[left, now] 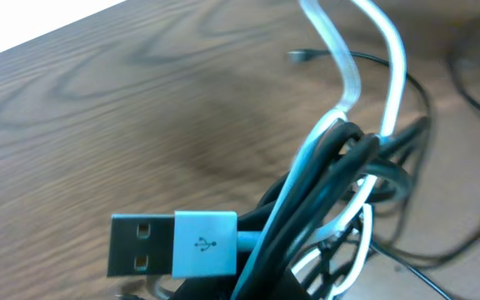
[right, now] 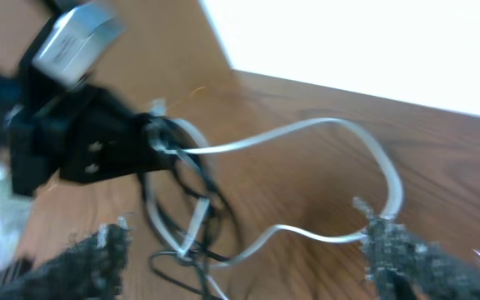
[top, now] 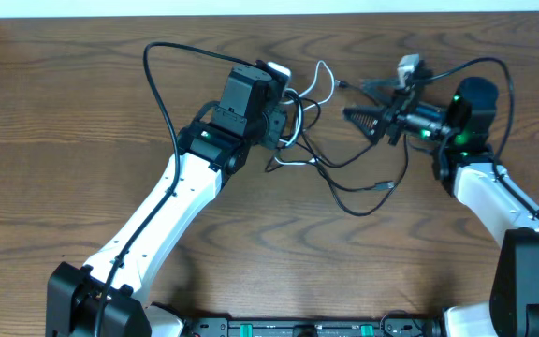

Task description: Untangle cables

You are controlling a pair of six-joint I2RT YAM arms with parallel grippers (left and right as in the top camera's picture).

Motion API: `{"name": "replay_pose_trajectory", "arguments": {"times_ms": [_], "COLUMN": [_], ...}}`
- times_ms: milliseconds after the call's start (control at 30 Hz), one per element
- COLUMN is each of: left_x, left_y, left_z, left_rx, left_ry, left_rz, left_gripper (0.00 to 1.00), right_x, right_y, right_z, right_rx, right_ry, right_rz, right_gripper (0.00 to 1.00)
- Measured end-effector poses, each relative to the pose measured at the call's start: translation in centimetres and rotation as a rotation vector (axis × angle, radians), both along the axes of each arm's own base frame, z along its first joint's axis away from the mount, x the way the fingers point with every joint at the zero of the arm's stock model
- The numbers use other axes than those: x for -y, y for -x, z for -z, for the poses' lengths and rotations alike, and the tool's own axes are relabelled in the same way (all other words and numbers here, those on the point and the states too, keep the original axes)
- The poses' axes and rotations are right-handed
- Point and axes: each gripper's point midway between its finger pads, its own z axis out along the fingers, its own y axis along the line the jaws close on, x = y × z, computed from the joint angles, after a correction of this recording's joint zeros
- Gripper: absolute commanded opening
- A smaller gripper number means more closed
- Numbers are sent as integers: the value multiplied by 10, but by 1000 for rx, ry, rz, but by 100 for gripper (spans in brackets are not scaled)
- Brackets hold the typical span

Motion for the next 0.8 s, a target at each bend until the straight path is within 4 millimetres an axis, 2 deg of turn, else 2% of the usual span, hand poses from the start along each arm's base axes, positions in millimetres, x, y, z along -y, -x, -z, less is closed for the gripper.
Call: {"name": "replay_pose_trajectory", "arguments": {"times_ms": [67,167,233,300,367,400,433,467,567,800], "left_x": [13,26,36,41,45,45,46,47,48,48], "left_y": [7,15,22,26,28,29,30,30,29,27], "left_z": [-1,-2,-4,-6,-7,-7,-7,-8,-9,-11], "left_rx": [-1,2,10,17,23,25,27,28,37,55], "left_ry": [13,30,42,49,53,55,57,58,59,53], "left_rz": [106,223,309,364,397,407,414,419,423,427], "left_gripper": [8,8,8,8,8,8,8,8,8,8], "right_x": [-16,-30,-40,-46,-46,-45,-45,-44,-43,-41], "right_y": [12,21,28,32,33,32,33,32,36,36], "right_z": [-1,-2,-2,0,5,9,13,17,29,38], "right_rx": [40,85,127,154,156,140,125,116,61,32], "right_ry": [9,21,34,48,62,72,80,90,110,132], "right_rz": [-75,-132,-170,-193,-192,-187,-184,-179,-184,-167], "right_gripper": [94,93,88,79,51,26,11,2,1,1]}}
